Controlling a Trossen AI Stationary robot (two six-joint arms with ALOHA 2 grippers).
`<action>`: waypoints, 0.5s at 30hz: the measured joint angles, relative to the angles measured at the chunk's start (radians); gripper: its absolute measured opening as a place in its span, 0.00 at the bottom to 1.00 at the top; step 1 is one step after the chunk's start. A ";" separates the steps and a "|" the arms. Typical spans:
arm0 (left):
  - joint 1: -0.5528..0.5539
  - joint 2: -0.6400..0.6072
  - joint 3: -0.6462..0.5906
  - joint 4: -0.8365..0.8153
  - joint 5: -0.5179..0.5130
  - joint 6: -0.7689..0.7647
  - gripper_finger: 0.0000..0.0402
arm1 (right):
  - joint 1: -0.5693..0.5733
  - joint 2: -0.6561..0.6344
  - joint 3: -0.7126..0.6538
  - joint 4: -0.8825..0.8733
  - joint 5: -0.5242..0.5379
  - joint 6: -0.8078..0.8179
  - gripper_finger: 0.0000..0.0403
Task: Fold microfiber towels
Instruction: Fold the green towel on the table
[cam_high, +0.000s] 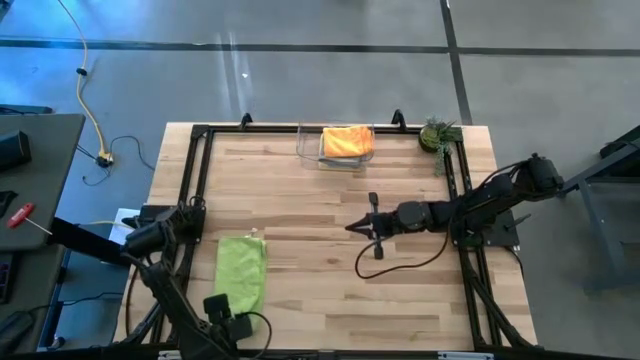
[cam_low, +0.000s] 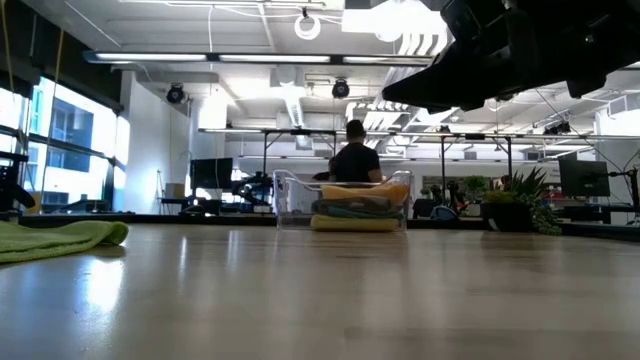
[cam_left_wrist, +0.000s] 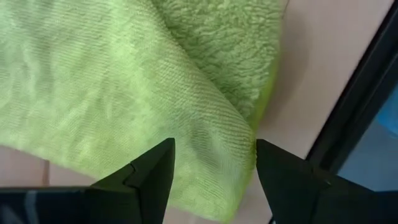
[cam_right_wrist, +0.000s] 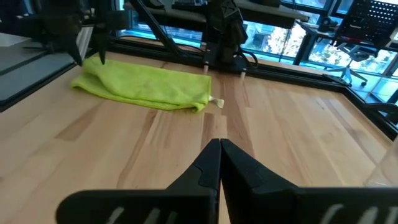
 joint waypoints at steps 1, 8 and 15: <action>-0.003 0.000 -0.001 0.001 -0.007 -0.011 0.52 | 0.003 0.000 0.000 0.001 0.000 0.000 0.00; -0.019 0.000 -0.002 -0.005 -0.088 -0.050 0.33 | 0.018 0.000 0.000 0.000 0.018 0.001 0.00; -0.019 -0.009 -0.003 -0.032 -0.157 -0.027 0.03 | 0.021 0.000 0.000 -0.001 0.027 0.000 0.00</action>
